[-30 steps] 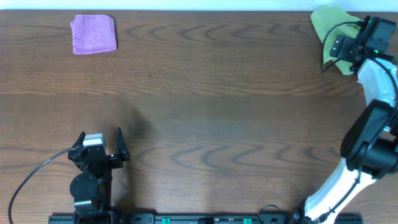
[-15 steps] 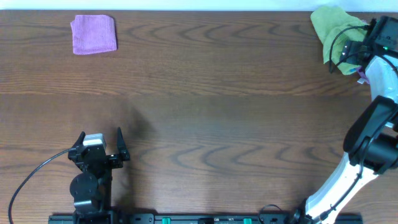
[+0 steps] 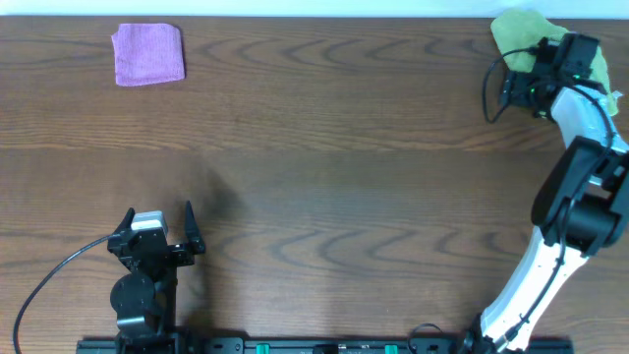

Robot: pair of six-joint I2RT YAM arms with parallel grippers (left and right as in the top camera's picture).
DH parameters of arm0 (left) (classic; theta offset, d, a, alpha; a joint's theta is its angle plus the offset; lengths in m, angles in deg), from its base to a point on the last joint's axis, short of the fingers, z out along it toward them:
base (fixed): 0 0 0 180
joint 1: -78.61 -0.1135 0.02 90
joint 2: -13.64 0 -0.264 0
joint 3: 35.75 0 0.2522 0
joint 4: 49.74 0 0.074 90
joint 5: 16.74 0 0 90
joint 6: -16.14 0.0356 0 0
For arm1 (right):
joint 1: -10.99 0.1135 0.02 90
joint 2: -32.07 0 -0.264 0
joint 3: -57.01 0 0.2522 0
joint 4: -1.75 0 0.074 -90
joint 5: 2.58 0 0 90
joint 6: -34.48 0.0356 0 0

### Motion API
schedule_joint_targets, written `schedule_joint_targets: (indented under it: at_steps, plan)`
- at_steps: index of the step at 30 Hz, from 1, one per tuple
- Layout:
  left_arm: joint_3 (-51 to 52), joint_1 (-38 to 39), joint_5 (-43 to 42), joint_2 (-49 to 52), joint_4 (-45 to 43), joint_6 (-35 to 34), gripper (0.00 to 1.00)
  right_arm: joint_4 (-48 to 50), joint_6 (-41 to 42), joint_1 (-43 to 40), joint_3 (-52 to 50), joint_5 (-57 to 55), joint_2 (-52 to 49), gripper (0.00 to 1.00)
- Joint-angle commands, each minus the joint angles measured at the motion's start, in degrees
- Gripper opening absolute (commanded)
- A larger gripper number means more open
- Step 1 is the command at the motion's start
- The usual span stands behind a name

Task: Fold the cloth
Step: 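Reach the right gripper to the crumpled green cloth at top right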

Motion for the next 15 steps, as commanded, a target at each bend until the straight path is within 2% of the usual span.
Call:
schedule_joint_targets:
  at_steps: [1, 5, 11, 13, 15]
  plan:
    - [1.8, 0.2, 0.2, -0.4, 0.5, 0.4, 0.95, 0.9, 2.4, 0.2, 0.8, 2.9, -2.1, 0.83]
    - [1.8, 0.2, 0.2, -0.4, 0.5, 0.4, 0.95, 2.6, 3.8, 0.2, 0.8, 4.4, -2.7, 0.75]
    - [1.8, 0.2, 0.2, -0.4, 0.5, 0.4, 0.95, 2.9, 5.2, 0.4, 1.6, 5.5, -2.7, 0.74]
    - [1.8, 0.2, 0.2, -0.4, 0.5, 0.4, 0.95, 3.1, 5.1, 0.7, 2.1, 5.5, -2.7, 0.67]
    - [1.8, 0.2, 0.2, -0.4, 0.5, 0.4, 0.95, 3.6, 5.1, 0.8, 2.2, 5.4, -2.7, 0.49]
